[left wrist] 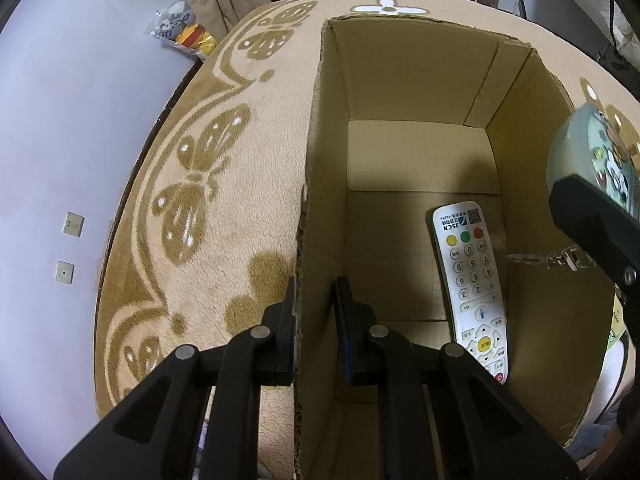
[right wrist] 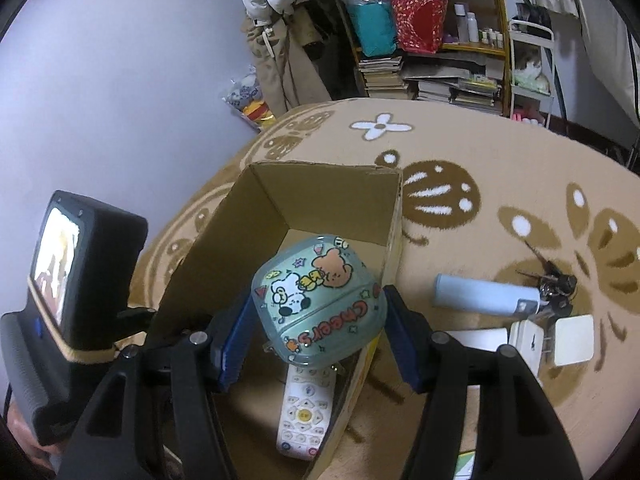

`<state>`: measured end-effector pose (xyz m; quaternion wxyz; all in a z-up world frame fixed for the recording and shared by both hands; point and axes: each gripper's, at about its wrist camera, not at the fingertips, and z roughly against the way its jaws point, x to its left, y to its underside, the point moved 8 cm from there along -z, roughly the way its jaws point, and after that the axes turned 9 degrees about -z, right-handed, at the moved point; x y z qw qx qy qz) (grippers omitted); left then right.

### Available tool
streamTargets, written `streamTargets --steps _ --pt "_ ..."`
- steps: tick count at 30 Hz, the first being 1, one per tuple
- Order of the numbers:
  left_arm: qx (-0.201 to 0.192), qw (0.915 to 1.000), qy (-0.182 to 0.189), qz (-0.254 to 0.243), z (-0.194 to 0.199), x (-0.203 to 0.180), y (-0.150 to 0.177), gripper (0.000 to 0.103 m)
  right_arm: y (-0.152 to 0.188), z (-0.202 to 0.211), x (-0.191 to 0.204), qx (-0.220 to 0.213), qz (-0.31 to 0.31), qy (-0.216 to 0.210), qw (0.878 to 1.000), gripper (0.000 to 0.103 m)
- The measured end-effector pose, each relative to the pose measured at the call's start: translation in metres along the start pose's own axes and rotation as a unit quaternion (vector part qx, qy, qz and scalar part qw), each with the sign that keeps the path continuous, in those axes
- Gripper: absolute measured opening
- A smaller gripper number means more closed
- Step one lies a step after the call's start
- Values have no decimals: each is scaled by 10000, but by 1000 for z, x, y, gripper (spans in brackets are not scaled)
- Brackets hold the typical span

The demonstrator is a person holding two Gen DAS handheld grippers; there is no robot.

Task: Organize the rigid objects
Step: 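Lower the teal pouch into the box corner and open the right tool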

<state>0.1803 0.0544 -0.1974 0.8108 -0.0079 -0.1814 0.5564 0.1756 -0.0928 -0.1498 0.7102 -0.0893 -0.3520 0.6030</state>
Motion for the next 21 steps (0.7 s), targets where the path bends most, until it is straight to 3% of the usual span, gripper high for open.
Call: streamTargets --steps 18,21 --pt "-17 10000 41 18 1 1 0 16 -4 7 -2 61 -169 -186 9997 68" --pt "-17 10000 34 19 2 1 0 16 -4 13 -7 22 -173 -46 9998 82"
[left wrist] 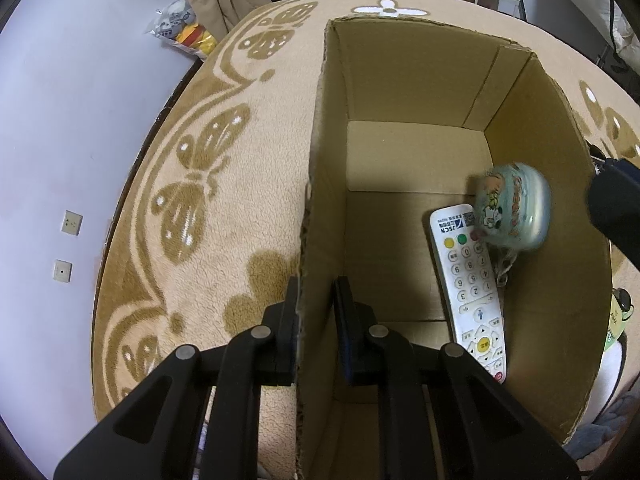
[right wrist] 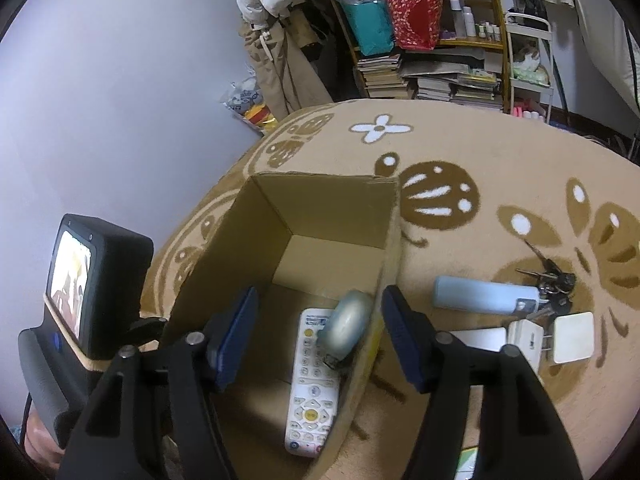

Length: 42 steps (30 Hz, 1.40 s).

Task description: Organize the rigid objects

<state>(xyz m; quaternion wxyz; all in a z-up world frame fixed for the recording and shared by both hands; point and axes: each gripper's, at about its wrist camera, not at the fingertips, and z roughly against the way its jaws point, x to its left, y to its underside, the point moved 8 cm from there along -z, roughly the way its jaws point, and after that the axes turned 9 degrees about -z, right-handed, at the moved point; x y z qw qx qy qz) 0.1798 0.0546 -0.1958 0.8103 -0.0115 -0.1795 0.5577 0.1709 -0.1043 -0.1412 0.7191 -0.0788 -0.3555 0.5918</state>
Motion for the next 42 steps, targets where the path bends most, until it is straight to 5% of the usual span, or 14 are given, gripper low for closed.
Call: streamTargets --steps 22,42 --pt "-16 10000 17 33 0 0 0 16 27 42 -90 -7 -156 1142 9933 87" --pt "-16 10000 12 38 2 1 0 17 83 48 -177 464 -1077 1672 9789 87"
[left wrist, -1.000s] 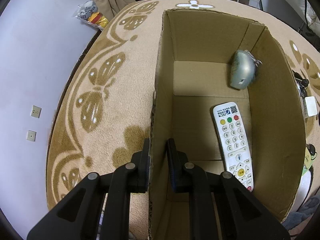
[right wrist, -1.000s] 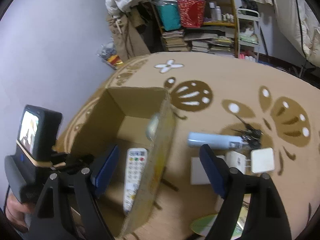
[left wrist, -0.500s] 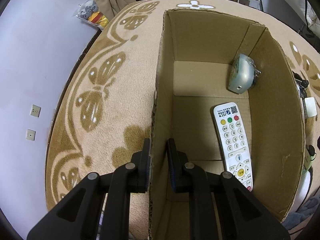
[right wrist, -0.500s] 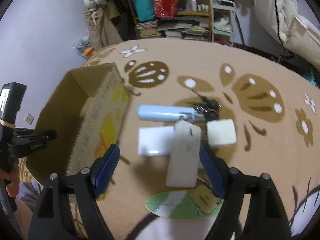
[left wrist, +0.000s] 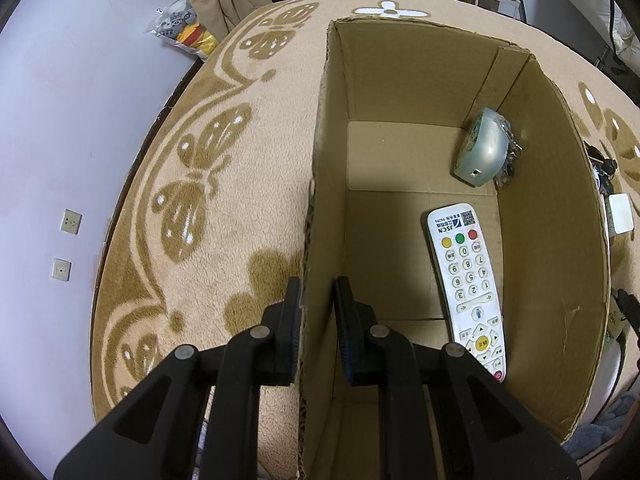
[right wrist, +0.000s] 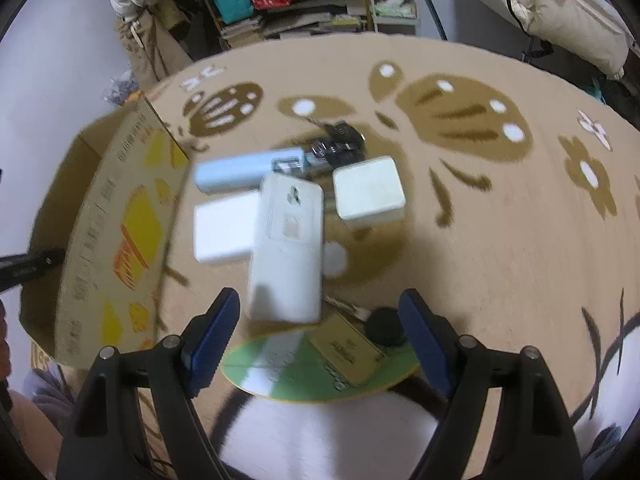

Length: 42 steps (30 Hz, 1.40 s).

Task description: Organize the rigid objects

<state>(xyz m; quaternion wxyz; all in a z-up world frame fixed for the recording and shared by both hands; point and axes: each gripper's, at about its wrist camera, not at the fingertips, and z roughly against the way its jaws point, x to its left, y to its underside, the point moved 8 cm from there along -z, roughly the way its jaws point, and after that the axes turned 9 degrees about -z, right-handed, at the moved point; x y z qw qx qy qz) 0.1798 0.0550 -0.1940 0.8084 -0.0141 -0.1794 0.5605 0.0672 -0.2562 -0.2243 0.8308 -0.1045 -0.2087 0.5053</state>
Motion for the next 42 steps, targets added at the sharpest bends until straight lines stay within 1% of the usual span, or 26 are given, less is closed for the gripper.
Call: streamTargets --steps 3,4,5,7,9,11,12,13,14,16,17,19,24,28,31,32,35,39,42 --pt "-4 10000 1 -3 0 0 1 17 2 -3 -8 47 -89 79 9999 86" --pt "-2 10000 6 -4 1 0 1 17 3 -4 -10 75 -126 96 9998 82" --pt "0 10000 13 2 1 0 0 17 4 -7 -13 146 -181 126 9997 75" --pt "4 10000 19 15 0 0 1 17 7 -13 -22 321 -329 203 9987 67" --pt "3 10000 12 6 0 0 2 17 11 -19 -30 468 -470 321 9973 63" --pt "-2 10000 -1 -8 0 0 2 17 14 -25 -37 588 -578 413 9957 50" --pt "-1 10000 -5 -13 0 0 2 17 14 -25 -40 585 -645 413 9953 48" --pt "-6 10000 -1 -11 0 0 2 17 13 -25 -41 568 -685 394 9953 43" --pt "-3 10000 4 -2 0 0 2 17 12 -25 -42 547 -737 364 9951 33" --pt "2 10000 3 -2 0 0 2 17 10 -25 -43 529 -817 253 9949 29" --pt "2 10000 2 0 0 -1 2 17 10 -25 -43 512 -838 219 9949 22" --pt "0 10000 -4 -11 0 0 2 17 8 -24 -43 440 -840 207 9953 18" --pt "2 10000 -23 -25 0 -1 2 17 2 -18 -40 224 -842 176 9960 13" --pt "1 10000 -28 -30 1 -1 2 17 -1 -17 -40 203 -880 136 9958 13" --pt "1 10000 -25 -27 0 -1 2 17 -6 -11 -40 58 -1029 -57 9947 10" --pt "2 10000 -26 -27 0 -1 2 17 -8 -9 -40 3 -1048 -123 9944 6" --pt "1 10000 -31 -32 0 -1 2 17 -15 -5 -37 -90 -1055 -236 9941 6" --pt "1 10000 -37 -36 0 -1 3 17 -17 -6 -34 -126 -1129 -273 9931 6" --pt "3 10000 -26 -27 1 -1 3 17 -25 -1 -28 -261 -1117 -416 9925 6"
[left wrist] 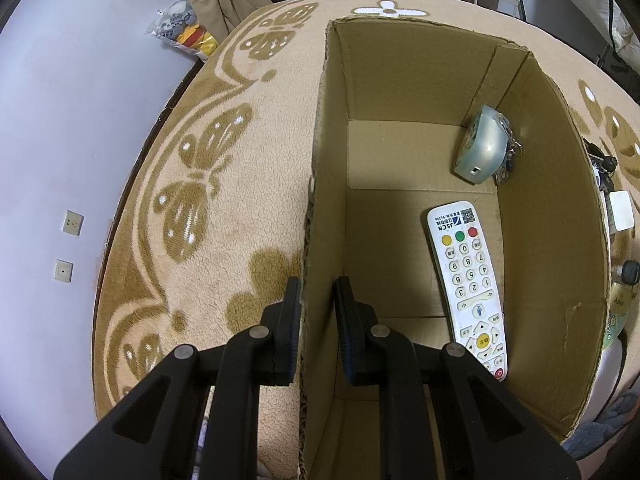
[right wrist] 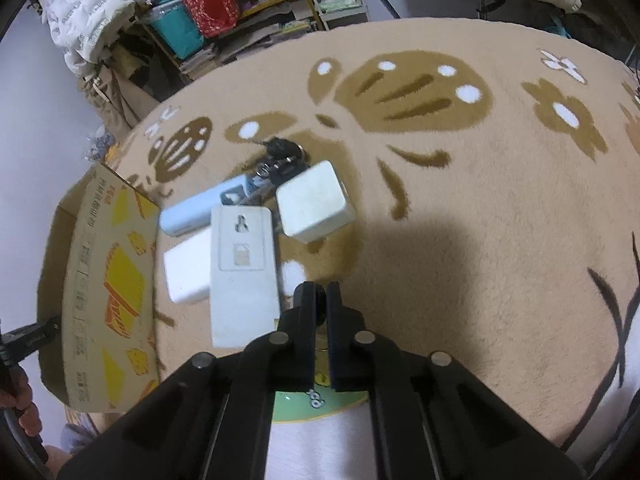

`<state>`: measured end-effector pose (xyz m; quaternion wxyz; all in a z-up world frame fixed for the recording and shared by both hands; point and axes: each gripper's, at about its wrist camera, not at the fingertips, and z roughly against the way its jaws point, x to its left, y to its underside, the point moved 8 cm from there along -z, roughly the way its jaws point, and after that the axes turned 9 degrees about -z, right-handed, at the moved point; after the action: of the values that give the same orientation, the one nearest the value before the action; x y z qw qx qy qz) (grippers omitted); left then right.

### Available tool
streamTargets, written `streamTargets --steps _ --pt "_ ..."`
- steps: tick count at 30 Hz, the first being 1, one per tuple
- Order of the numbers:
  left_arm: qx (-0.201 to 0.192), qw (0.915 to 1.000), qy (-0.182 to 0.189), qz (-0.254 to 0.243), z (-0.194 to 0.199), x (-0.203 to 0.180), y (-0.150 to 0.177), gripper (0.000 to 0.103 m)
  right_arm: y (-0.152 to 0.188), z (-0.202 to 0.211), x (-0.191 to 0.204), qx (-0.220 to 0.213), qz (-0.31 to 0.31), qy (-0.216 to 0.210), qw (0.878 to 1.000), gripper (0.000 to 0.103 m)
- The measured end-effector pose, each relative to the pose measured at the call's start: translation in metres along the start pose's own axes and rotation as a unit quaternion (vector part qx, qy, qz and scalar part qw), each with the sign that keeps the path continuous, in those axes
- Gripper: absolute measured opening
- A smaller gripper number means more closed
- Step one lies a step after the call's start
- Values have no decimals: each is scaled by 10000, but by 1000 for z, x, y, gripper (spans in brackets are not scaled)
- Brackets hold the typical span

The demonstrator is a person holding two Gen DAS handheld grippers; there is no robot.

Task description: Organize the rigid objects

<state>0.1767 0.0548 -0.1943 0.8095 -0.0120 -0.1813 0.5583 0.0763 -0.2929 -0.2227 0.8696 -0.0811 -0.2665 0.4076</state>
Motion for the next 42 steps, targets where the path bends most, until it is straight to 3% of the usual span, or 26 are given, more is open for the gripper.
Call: streamTargets --steps 11,15,18,21,25,27,33,39,42 --pt "5 10000 -14 -7 0 0 0 17 -30 19 32 -343 253 -266 9987 1" --pt "2 10000 -17 -14 0 0 0 17 -35 20 35 -379 433 -62 9983 1" --pt "5 10000 -4 0 0 1 1 17 -30 9 21 -134 324 115 9993 1" --pt "5 10000 -16 -12 0 1 0 17 -24 0 7 -13 400 478 9981 12" --pt "6 10000 -17 -11 0 1 0 17 -15 -13 -3 269 210 476 9983 37" --pt "5 10000 -18 -14 0 1 0 17 -13 -18 -5 334 202 494 9980 43" --pt "5 10000 -28 -23 -1 1 0 17 -1 -43 -14 685 -5 470 9965 43" --pt "6 10000 -38 -28 -1 1 0 17 -1 -56 -23 729 -408 214 9963 45" --pt "6 10000 -37 -27 -2 1 1 17 -4 -55 -22 598 -183 366 9974 33"
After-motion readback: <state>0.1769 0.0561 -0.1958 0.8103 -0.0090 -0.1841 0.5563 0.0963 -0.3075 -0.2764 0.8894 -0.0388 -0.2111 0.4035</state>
